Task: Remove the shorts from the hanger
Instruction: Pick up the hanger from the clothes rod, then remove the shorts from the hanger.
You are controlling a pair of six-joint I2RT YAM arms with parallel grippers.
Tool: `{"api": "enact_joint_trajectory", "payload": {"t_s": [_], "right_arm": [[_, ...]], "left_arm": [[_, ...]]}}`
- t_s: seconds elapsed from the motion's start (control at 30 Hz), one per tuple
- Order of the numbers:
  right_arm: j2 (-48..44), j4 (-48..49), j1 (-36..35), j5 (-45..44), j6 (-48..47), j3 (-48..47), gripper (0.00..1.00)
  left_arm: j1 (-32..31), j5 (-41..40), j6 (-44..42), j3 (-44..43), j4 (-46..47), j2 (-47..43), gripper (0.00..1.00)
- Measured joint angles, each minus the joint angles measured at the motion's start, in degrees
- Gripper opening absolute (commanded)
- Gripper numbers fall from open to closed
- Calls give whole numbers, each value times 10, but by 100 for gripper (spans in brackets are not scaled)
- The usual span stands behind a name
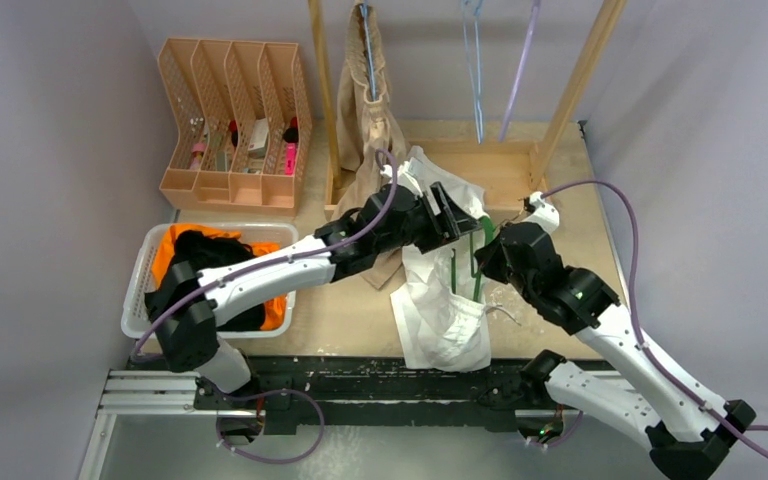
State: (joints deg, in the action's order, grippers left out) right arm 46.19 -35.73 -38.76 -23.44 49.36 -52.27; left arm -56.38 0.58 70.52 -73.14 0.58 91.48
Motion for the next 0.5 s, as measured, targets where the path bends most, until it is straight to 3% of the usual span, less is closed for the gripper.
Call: {"api": "enact_joint_trajectory", "payload": {"t_s": [0.23,0.5], "right_arm": [[21,-90,0,-87,128,-6,0],[52,-149,0,-183,213,-84,0]], "left_arm": [[-21,-12,-78,-8,-82,-62,66],[-124,-67,-148,16,-190,-89,67]]}}
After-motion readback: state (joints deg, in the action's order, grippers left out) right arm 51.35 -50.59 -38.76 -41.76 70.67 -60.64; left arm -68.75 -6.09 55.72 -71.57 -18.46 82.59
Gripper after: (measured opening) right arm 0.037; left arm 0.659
